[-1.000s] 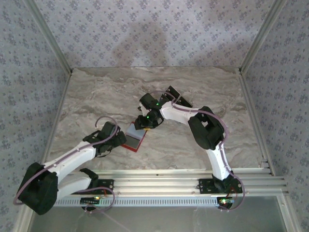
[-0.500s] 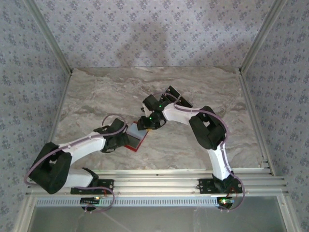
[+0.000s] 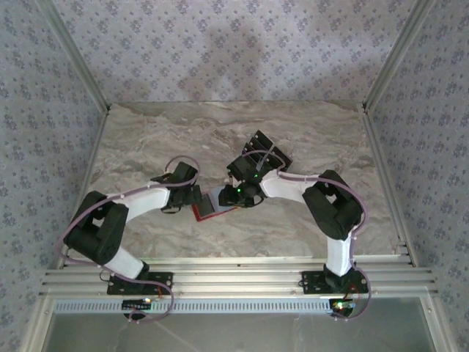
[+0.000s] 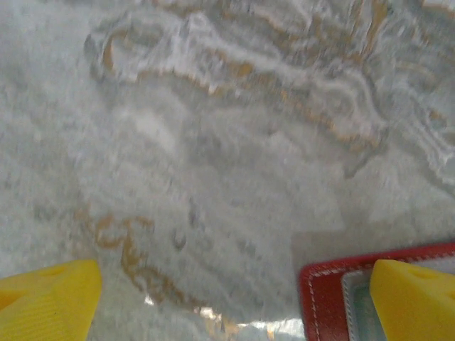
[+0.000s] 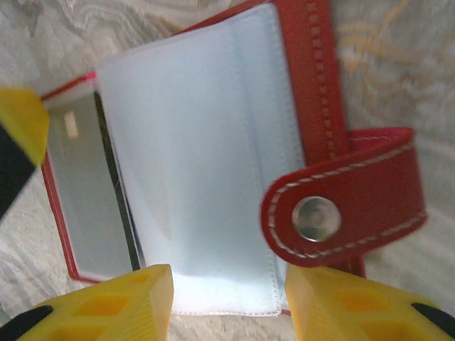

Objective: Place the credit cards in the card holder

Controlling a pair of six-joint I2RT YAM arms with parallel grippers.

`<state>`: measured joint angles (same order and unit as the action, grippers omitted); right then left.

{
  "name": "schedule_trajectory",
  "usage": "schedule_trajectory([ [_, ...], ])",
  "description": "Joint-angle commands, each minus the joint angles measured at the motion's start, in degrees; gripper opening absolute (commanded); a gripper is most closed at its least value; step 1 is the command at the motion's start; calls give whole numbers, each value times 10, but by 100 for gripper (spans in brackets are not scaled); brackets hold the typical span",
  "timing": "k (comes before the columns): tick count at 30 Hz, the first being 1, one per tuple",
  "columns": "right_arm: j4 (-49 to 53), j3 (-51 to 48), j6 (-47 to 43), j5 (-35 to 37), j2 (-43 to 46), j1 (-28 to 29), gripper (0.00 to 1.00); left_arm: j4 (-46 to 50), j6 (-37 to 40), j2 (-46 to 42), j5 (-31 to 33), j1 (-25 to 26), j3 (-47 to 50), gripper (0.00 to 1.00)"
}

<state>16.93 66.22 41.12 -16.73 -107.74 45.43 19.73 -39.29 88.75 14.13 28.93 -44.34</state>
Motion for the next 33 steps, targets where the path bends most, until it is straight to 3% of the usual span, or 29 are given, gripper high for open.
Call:
schedule_trajectory([
  [1, 40, -17, 35, 30, 12, 15, 49, 1, 51, 15, -9, -11, -28, 97],
  [9, 57, 2, 14, 74, 52, 9, 49, 3, 51, -24, -22, -11, -17, 97],
  [20, 46, 35, 4, 55, 22, 6, 49, 9, 24, -102, -41, -2, 25, 97],
  [33, 38, 50, 6, 48, -15, 11, 49, -12, -4, -91, -36, 34, 73, 97],
])
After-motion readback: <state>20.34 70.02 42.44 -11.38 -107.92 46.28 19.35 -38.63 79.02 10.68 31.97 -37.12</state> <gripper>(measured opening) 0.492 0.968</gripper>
